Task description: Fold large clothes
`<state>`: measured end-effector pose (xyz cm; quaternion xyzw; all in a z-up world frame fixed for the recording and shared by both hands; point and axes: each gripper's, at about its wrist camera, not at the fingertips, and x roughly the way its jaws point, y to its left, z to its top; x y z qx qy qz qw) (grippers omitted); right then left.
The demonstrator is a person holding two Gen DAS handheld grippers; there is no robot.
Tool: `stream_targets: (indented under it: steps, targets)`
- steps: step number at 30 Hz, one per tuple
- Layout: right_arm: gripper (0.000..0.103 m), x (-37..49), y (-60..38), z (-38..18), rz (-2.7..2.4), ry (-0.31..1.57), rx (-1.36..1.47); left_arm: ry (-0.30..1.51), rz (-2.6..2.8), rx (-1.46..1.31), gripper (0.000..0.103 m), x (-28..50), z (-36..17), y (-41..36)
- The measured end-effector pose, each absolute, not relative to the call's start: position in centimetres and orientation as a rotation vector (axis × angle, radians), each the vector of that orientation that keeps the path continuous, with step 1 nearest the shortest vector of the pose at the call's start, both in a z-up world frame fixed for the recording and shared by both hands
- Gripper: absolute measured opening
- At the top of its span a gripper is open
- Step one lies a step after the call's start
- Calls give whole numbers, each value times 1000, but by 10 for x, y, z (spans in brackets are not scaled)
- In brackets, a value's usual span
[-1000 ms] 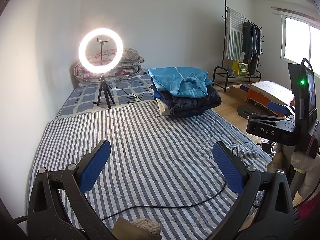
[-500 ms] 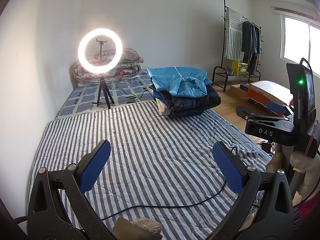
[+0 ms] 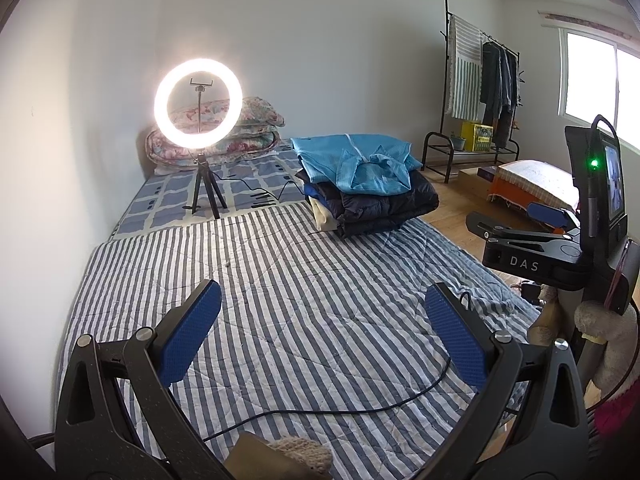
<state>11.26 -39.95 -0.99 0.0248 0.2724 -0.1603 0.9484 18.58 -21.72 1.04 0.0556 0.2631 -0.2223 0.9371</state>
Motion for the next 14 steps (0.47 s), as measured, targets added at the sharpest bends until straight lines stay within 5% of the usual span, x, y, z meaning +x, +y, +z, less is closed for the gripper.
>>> stream_targets:
  steps: [14]
  targets:
    - [103, 117, -404, -15, -312, 568, 48, 516, -431, 103, 103, 188, 12, -212]
